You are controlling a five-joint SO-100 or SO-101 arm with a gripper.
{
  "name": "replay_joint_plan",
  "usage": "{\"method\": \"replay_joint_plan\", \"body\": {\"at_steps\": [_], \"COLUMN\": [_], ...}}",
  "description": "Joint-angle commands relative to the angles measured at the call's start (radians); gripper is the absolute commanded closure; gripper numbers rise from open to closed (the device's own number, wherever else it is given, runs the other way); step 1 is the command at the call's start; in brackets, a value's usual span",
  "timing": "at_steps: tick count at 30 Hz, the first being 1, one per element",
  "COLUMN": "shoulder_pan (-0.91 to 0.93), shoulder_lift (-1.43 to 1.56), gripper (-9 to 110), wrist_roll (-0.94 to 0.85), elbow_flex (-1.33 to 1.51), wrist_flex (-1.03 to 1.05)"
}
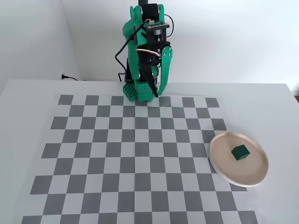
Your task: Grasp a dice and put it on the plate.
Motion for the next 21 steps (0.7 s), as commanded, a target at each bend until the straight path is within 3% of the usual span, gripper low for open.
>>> {"method": "replay_joint_plan", "body": {"at_steps": [1, 21], "shoulder_pan": [0.087, 0.230], "shoulder_lift": [0.086, 0.408], "gripper": [106, 106], "wrist_roll": [-0.003, -0.046], "elbow_flex": [0.143, 0.765], "wrist_flex": [-0.104, -0.423]}}
